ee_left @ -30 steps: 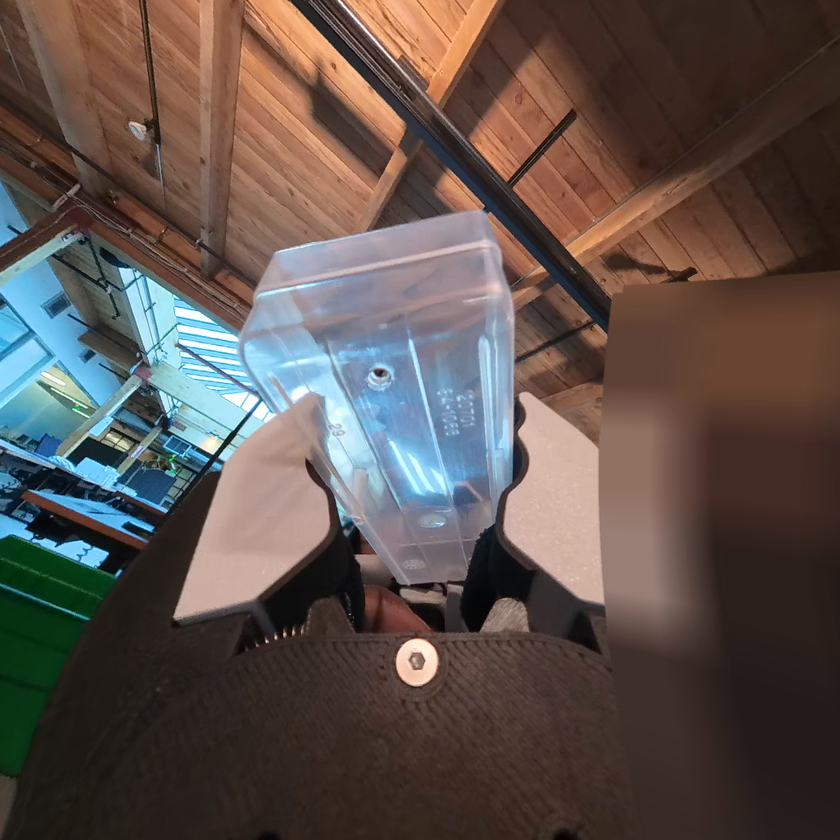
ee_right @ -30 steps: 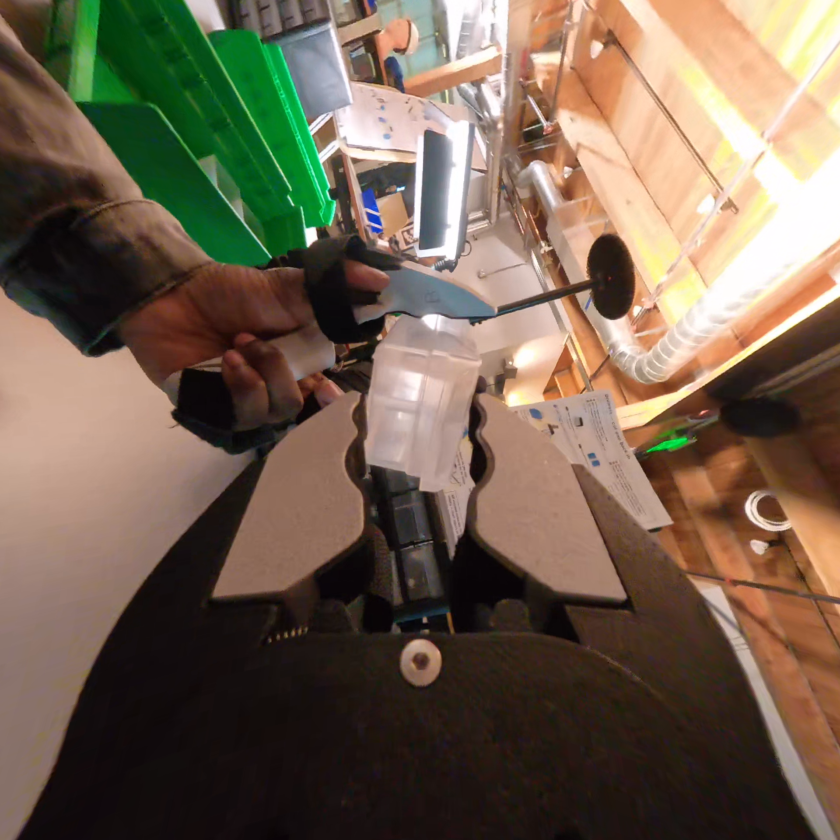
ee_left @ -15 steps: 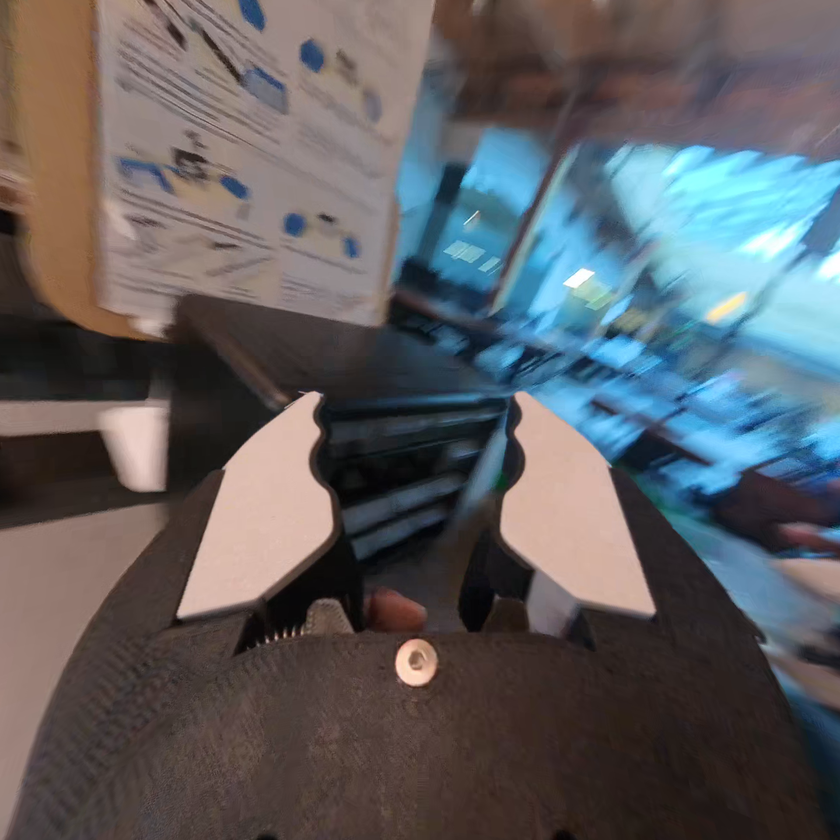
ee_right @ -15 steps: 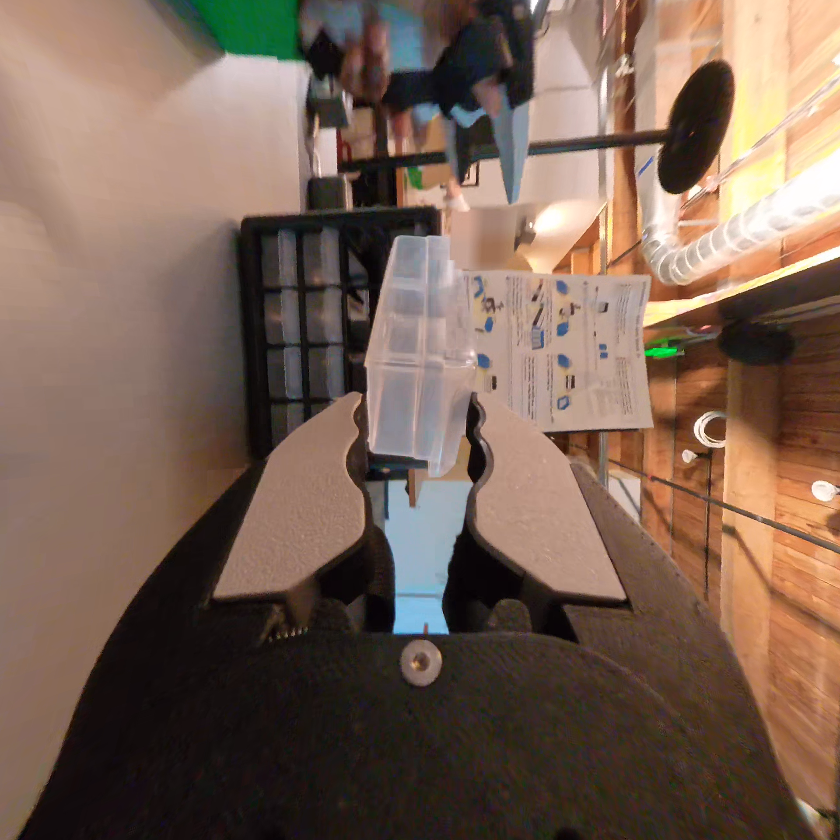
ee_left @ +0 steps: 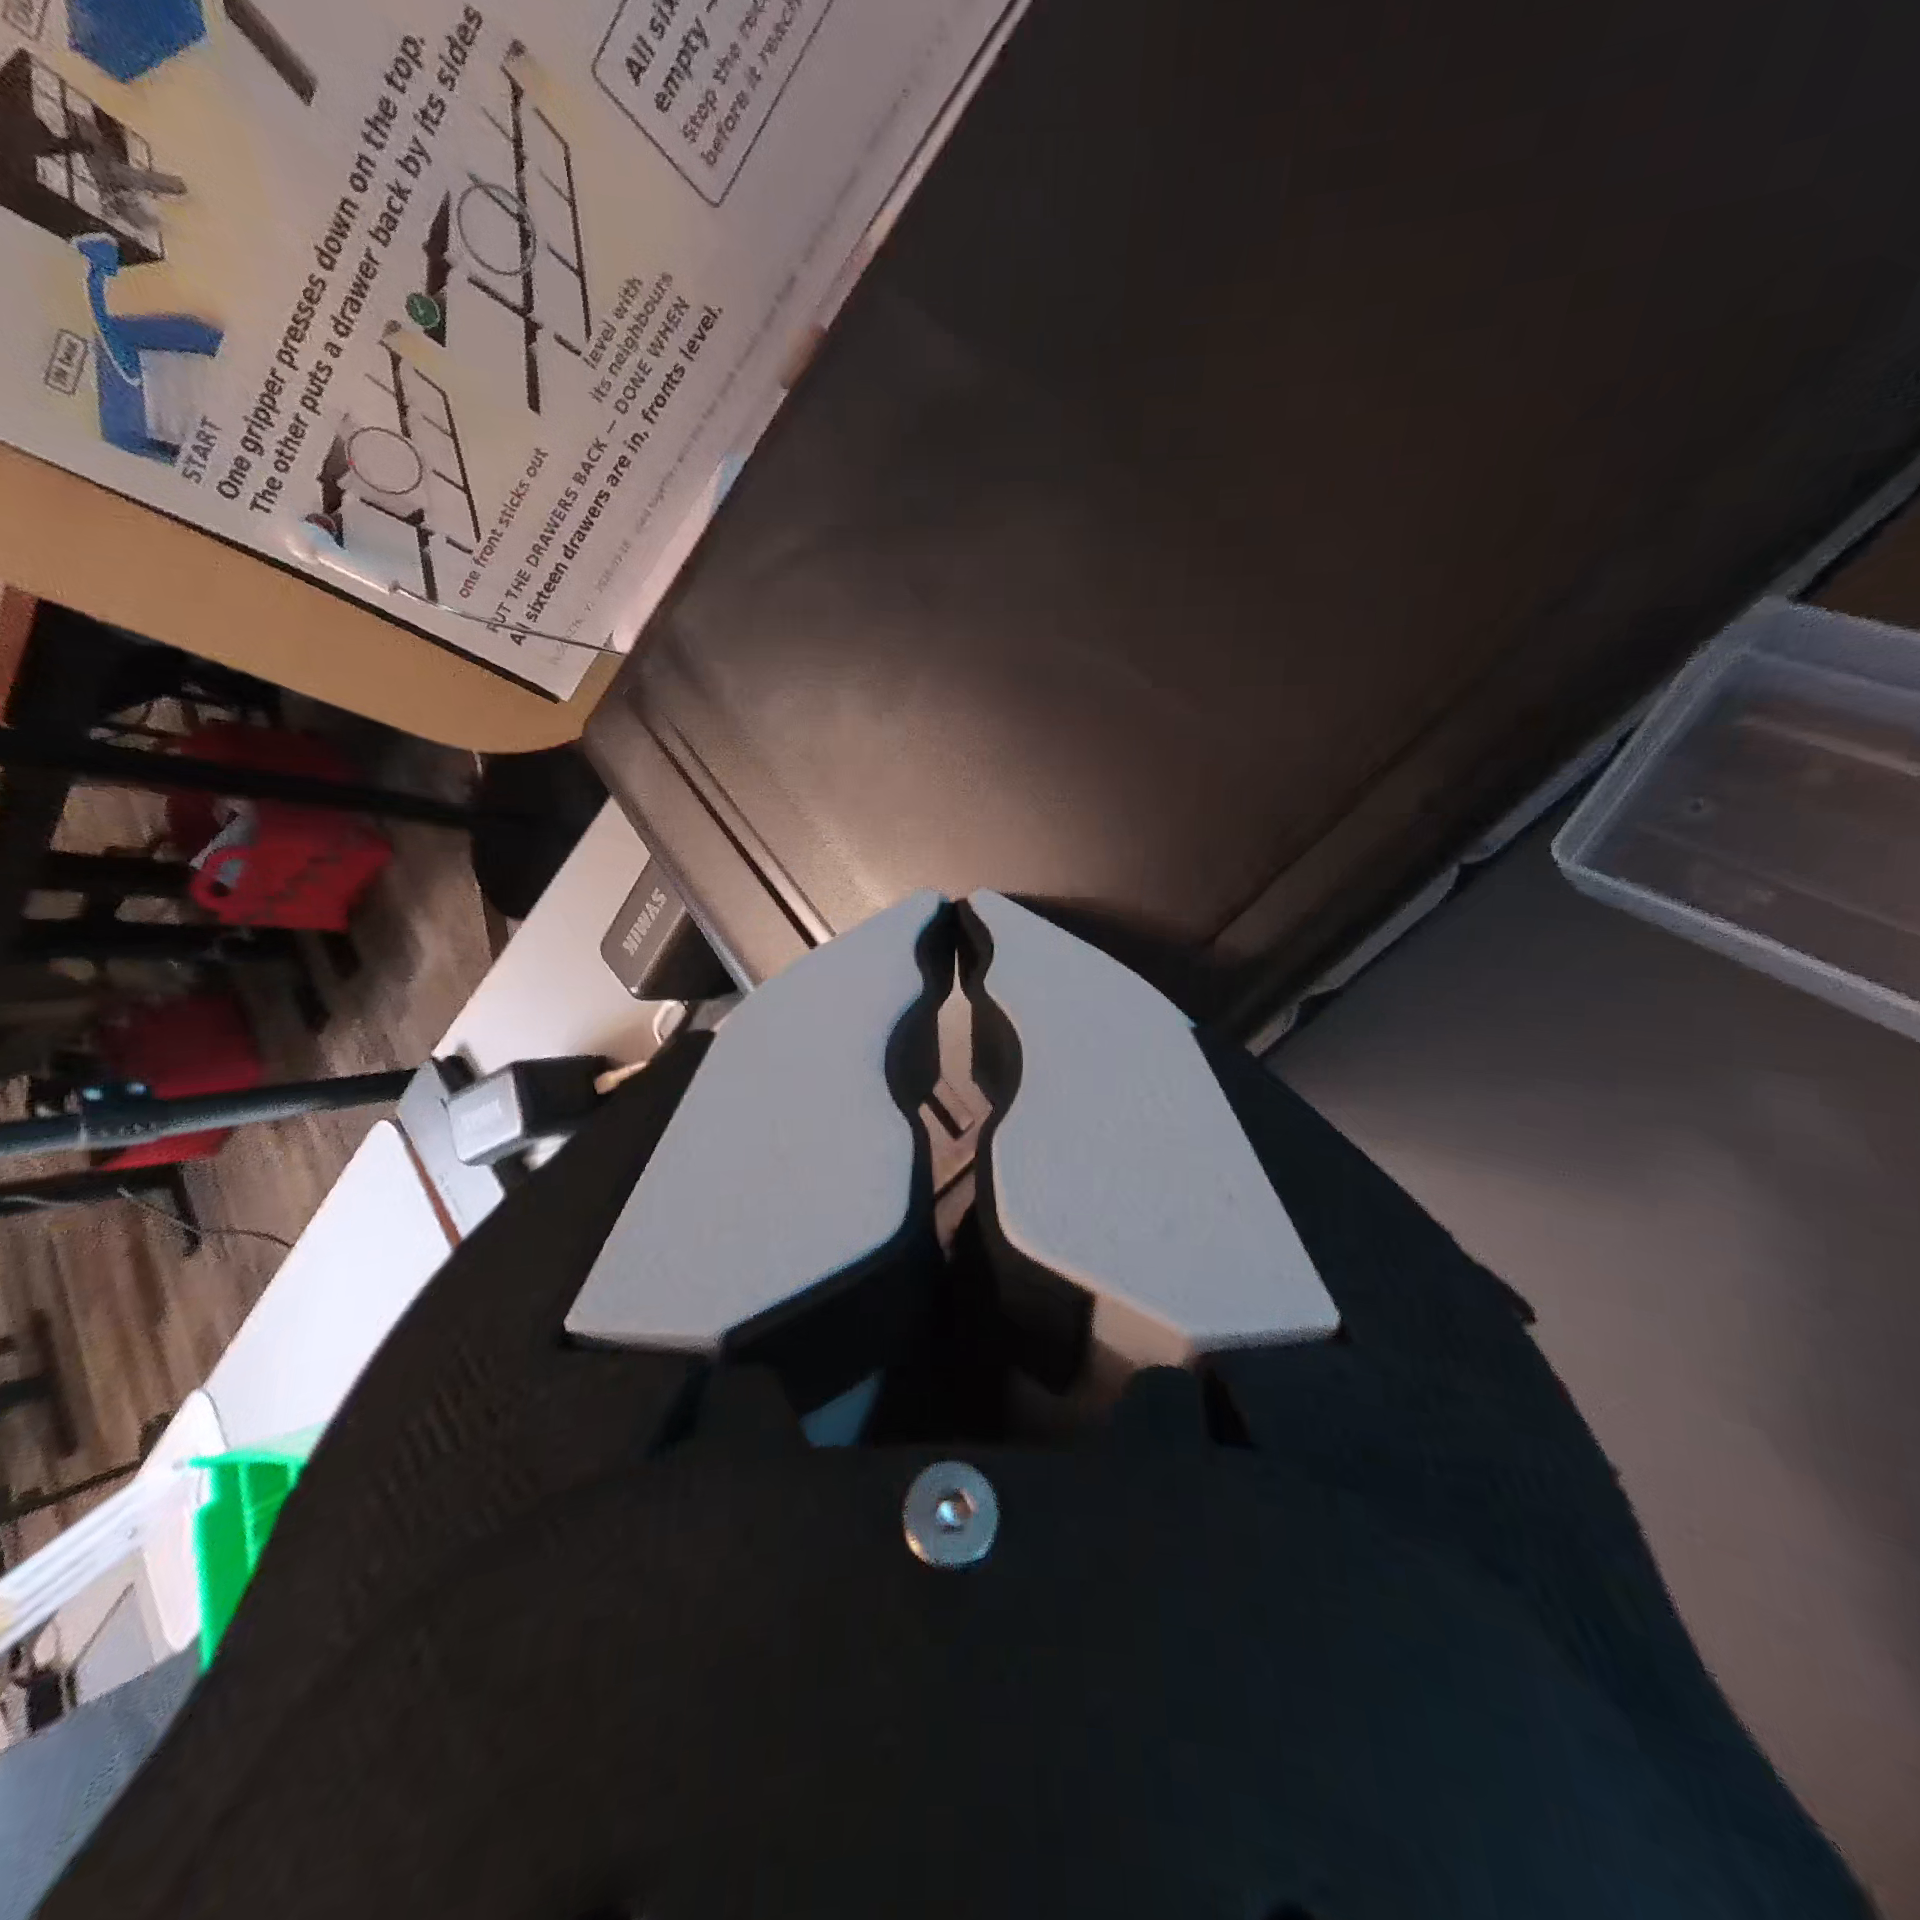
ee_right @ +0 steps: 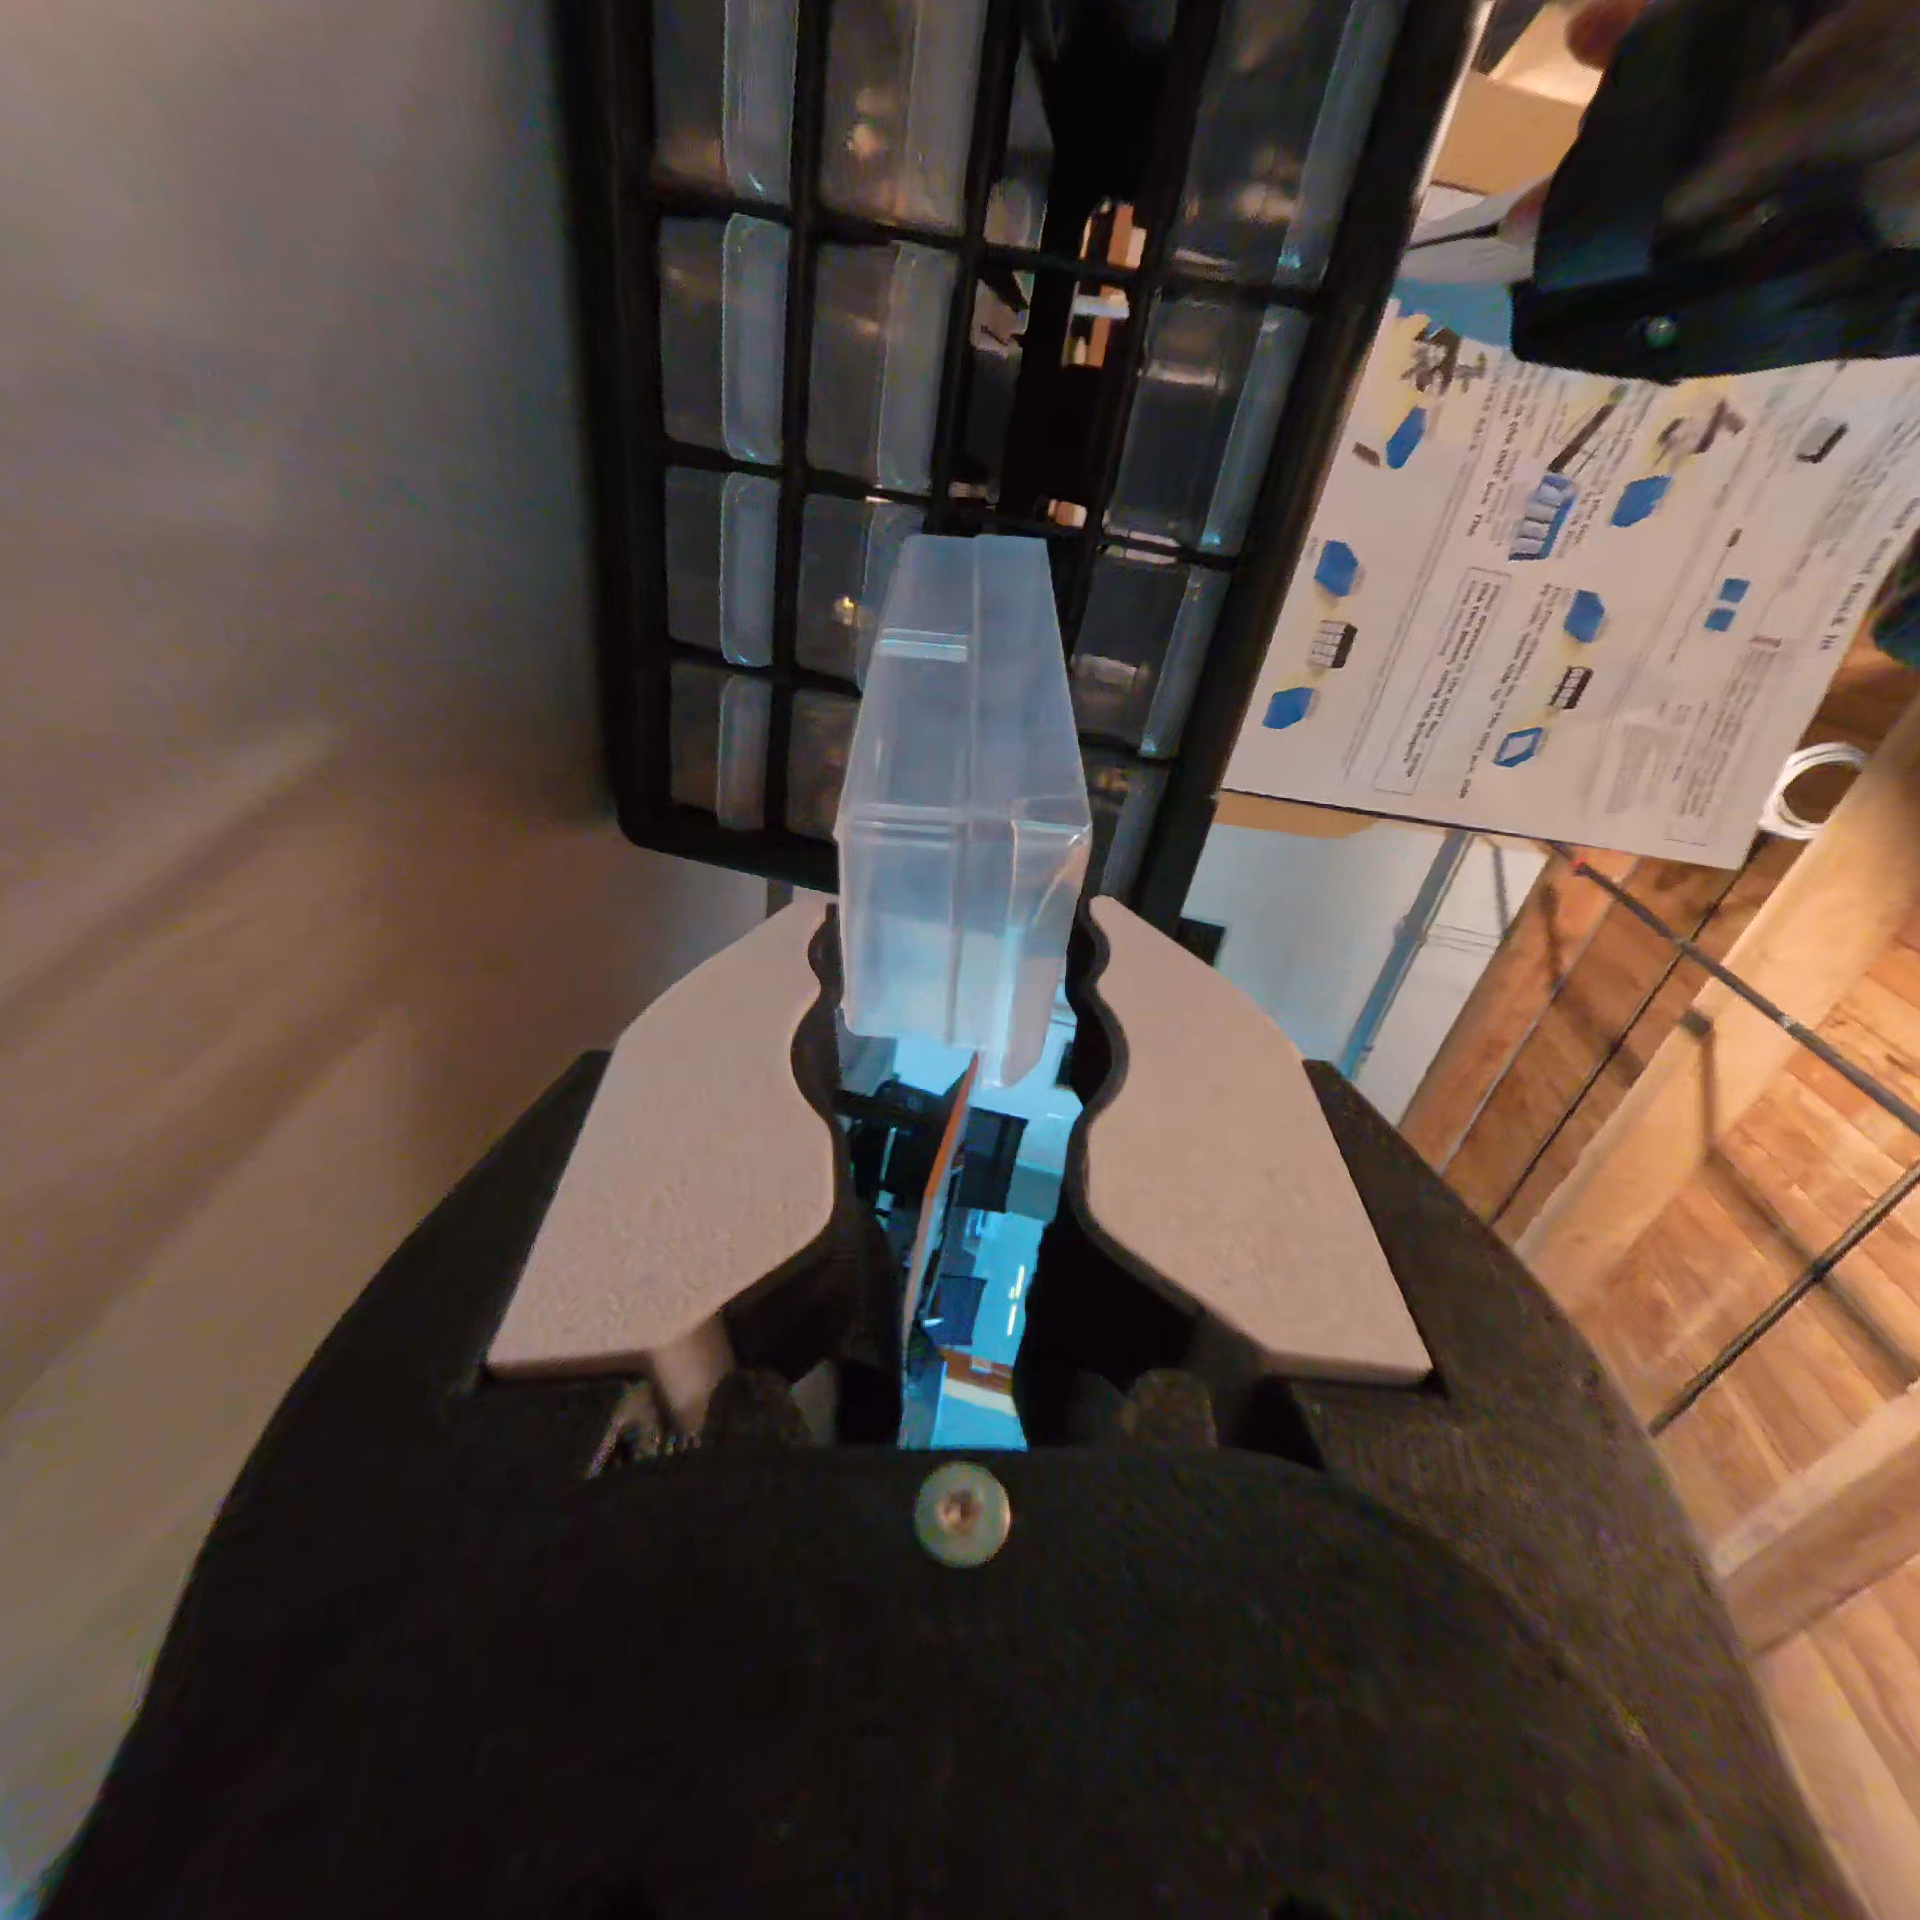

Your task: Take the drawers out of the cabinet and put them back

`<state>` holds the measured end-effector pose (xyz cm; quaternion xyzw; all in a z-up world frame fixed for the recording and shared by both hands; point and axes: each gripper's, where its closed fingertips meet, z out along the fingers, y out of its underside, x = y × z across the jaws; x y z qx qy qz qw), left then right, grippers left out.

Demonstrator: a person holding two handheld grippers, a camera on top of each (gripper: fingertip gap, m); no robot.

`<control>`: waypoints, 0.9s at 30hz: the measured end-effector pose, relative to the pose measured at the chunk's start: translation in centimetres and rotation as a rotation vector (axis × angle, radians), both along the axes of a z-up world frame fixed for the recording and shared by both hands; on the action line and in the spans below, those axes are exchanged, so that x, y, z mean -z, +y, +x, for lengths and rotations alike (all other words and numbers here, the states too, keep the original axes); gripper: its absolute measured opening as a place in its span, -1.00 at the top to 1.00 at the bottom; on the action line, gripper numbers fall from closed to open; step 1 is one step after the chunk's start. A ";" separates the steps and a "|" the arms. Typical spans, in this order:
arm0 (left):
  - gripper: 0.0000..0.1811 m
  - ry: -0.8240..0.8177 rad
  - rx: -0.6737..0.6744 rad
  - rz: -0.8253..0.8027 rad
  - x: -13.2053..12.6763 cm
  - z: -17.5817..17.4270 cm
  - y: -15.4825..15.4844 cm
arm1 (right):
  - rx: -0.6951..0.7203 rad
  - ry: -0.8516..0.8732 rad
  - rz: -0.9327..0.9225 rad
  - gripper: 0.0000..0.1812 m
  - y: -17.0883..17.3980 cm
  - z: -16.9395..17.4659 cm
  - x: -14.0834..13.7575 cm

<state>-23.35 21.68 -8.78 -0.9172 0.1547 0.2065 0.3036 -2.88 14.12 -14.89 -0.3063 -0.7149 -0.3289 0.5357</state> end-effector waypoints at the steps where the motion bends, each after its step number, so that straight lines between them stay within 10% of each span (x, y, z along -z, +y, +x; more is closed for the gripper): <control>1: 1.00 -0.014 -0.012 -0.019 0.0 0.0 0.0 | 0.008 0.000 -0.016 0.54 0.1 -0.2 0.0; 27: 1.00 -0.012 -0.021 -0.075 0.3 0.0 0.0 | 0.107 -0.004 -0.027 0.54 0.9 -4.8 0.3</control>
